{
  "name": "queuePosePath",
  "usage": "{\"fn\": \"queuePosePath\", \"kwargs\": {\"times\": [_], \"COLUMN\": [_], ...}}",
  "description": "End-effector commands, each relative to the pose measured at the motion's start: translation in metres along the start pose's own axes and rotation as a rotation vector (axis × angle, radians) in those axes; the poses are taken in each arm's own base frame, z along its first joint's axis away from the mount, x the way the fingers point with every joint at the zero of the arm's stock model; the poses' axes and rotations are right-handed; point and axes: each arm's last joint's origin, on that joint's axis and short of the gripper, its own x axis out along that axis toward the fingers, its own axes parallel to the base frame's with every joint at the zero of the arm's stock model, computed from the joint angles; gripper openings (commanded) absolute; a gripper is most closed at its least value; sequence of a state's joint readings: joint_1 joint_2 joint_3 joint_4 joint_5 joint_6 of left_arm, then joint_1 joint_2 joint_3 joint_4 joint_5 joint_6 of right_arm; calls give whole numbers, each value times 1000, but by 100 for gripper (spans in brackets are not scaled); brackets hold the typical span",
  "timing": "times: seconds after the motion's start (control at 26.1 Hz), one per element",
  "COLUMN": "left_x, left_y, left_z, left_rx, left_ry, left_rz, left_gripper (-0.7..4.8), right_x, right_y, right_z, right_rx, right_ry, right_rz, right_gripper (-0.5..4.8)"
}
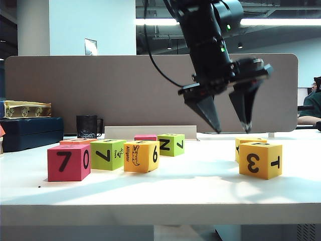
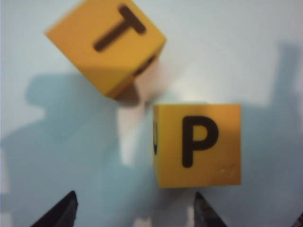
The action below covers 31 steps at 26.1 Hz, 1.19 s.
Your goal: Select the appropriate blocks from the scattered letter blocks on the table and arrange them in a row to spell out "DEEP".
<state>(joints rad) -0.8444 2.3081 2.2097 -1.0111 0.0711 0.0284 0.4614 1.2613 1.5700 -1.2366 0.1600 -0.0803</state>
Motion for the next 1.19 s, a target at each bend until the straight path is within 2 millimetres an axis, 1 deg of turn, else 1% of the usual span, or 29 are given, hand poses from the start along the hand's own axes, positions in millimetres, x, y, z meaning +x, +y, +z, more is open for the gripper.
{"fn": "queuePosePath", "kwargs": {"times": [0.04,0.23,0.31,0.38,0.61,0.65,0.69,0.73,0.84,1.0,1.03,1.15,1.19], "left_x": [-4,-1,1,10,22,28,30,34,40,47,50,52,52], "left_y": [-11,-20,-21,-25,-32,-38,-38,-40,-44,-44,-44,-44,-44], "left_z": [4,5,5,4,5,5,5,6,5,4,3,2,2], "left_rx": [20,37,39,47,59,70,69,68,42,37,38,37,37], "left_ry": [-34,-48,-45,-37,-42,-42,-48,-54,-53,-42,-38,-32,-32], "left_rz": [-9,-21,-23,-27,-33,-35,-35,-33,-39,-27,-20,-14,-13], "left_gripper": [310,317,373,440,440,440,439,431,429,425,411,297,277], "right_x": [-13,-22,-22,-22,-22,-22,-22,-22,-22,-22,-22,-22,-22], "right_y": [-2,-3,-3,-3,-2,-2,-2,-2,-2,-2,-2,-2,-2], "right_z": [-3,-6,-7,-9,-9,-8,-8,-8,-8,-9,-8,-8,-8], "right_rx": [-6,-10,-12,-14,-14,-14,-14,-13,-14,-14,-14,-14,-14], "right_ry": [12,41,52,66,65,64,64,63,64,64,65,64,64], "right_rz": [-2,1,2,4,10,10,10,10,10,10,10,10,10], "right_gripper": [-1,-1,-1,-1,-1,-1,-1,-1,-1,-1,-1,-1,-1]}}
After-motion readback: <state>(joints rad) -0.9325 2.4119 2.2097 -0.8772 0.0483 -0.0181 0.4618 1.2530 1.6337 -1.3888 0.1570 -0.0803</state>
